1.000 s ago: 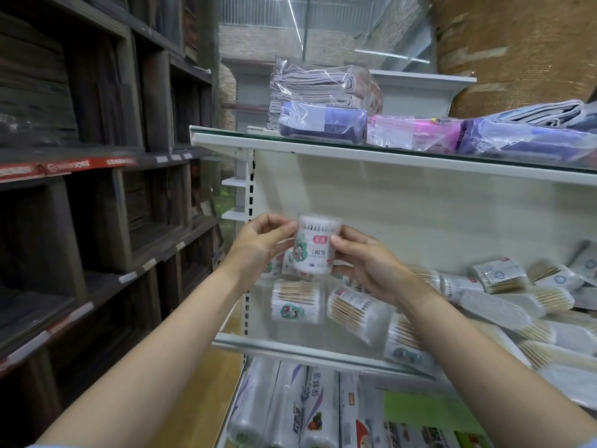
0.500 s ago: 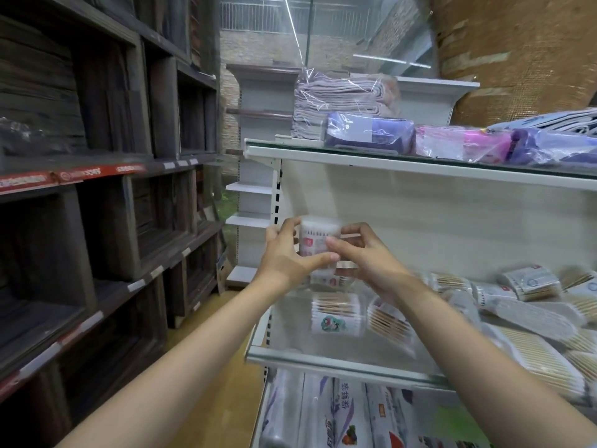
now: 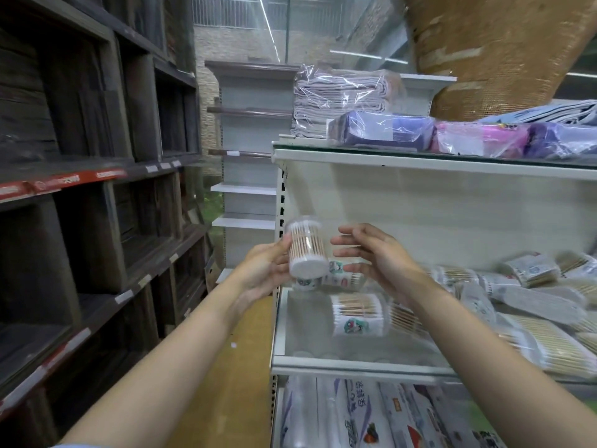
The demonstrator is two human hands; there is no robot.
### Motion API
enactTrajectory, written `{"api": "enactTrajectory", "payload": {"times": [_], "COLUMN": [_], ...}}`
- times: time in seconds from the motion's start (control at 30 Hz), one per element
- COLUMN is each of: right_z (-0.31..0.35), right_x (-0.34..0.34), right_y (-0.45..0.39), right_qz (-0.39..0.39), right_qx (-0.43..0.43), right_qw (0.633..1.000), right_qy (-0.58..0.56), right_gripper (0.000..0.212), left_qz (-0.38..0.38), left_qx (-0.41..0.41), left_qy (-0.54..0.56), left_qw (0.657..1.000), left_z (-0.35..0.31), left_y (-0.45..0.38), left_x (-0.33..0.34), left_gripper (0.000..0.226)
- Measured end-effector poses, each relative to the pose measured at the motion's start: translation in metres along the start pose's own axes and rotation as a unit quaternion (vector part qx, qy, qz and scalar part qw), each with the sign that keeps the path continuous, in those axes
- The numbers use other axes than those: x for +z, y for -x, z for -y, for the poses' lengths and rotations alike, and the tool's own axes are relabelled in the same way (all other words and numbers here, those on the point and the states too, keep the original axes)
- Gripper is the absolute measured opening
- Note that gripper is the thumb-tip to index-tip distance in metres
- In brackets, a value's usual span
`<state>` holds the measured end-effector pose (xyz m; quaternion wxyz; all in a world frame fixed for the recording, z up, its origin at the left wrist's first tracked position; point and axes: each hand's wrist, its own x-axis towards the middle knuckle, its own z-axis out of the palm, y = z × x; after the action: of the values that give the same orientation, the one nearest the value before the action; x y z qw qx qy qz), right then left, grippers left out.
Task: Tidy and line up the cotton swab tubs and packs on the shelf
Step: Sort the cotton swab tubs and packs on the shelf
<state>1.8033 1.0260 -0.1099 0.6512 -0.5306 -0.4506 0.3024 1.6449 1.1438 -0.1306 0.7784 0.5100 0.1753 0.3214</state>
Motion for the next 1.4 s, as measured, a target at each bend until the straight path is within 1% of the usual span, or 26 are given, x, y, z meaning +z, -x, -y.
{"api": "enactTrajectory", "payload": {"times": [0.1, 0.23, 0.33, 0.47, 0.53, 0.6, 0.67, 0.73, 0.8, 0.87, 0.93, 1.0, 1.07, 1.13, 1.2, 1.33, 1.4], "right_z": [-0.002, -0.004, -0.005, -0.006, -0.008, -0.01, -0.01, -0.009, -0.008, -0.008, -0.01, -0.013, -0.018, -0.023, -0.028, -0.036, -0.037], "right_x": [0.002, 0.004, 0.004, 0.007, 0.01, 0.014, 0.019, 0.023, 0.024, 0.022, 0.023, 0.024, 0.025, 0.024, 0.022, 0.019, 0.018], "right_y": [0.003, 0.005, 0.006, 0.008, 0.006, 0.005, 0.004, 0.002, -0.002, -0.007, -0.01, -0.012, -0.015, -0.018, -0.021, -0.025, -0.027], "right_qz": [0.002, 0.002, 0.001, 0.02, 0.024, 0.022, 0.018, 0.001, -0.017, -0.028, -0.038, -0.039, -0.024, -0.005, 0.005, 0.037, 0.045], "right_qx": [-0.003, -0.013, -0.031, -0.066, -0.063, -0.05, -0.054, -0.061, -0.049, -0.028, -0.005, 0.006, 0.021, 0.037, 0.046, 0.063, 0.068], "right_qw": [1.0, 1.0, 0.999, 0.993, 0.988, 0.983, 0.978, 0.971, 0.963, 0.955, 0.948, 0.942, 0.936, 0.923, 0.913, 0.902, 0.893], "right_qy": [-0.013, -0.012, 0.024, 0.098, 0.141, 0.178, 0.198, 0.23, 0.263, 0.293, 0.315, 0.334, 0.352, 0.383, 0.405, 0.426, 0.443], "right_gripper": [0.019, 0.02, 0.022, 0.024, 0.022, 0.015, 0.018, 0.031, 0.033, 0.035, 0.042, 0.044, 0.039, 0.039, 0.044, 0.063, 0.066], "left_qz": [0.008, 0.011, 0.017, 0.022, 0.002, -0.037, -0.06, -0.045, -0.025, -0.024, -0.026, -0.031, -0.04, -0.048, -0.058, -0.069, -0.071], "left_qx": [-0.021, -0.019, -0.013, 0.038, 0.066, 0.105, 0.151, 0.169, 0.155, 0.138, 0.127, 0.117, 0.103, 0.089, 0.076, 0.054, 0.047], "left_qy": [0.042, 0.045, 0.045, 0.017, -0.021, -0.122, -0.226, -0.276, -0.29, -0.28, -0.264, -0.269, -0.289, -0.293, -0.3, -0.342, -0.368], "left_qw": [0.999, 0.999, 0.999, 0.999, 0.998, 0.986, 0.96, 0.945, 0.944, 0.95, 0.956, 0.955, 0.951, 0.951, 0.949, 0.935, 0.926], "left_z": [0.001, 0.002, 0.002, 0.003, 0.005, 0.007, 0.008, 0.008, 0.004, 0.0, -0.003, -0.003, -0.001, 0.003, 0.007, 0.013, 0.014], "left_y": [-0.002, -0.004, -0.005, -0.007, -0.007, -0.005, -0.003, -0.001, 0.001, 0.004, 0.008, 0.01, 0.011, 0.011, 0.01, 0.009, 0.01], "left_x": [-0.002, -0.004, -0.008, -0.013, -0.012, -0.008, -0.003, -0.001, -0.001, -0.001, 0.001, 0.001, -0.003, -0.007, -0.01, -0.016, -0.016], "left_gripper": [0.028, 0.025, 0.024, 0.035, 0.047, 0.059, 0.056, 0.052, 0.053, 0.045, 0.035, 0.032, 0.03, 0.029, 0.027, 0.023, 0.02]}}
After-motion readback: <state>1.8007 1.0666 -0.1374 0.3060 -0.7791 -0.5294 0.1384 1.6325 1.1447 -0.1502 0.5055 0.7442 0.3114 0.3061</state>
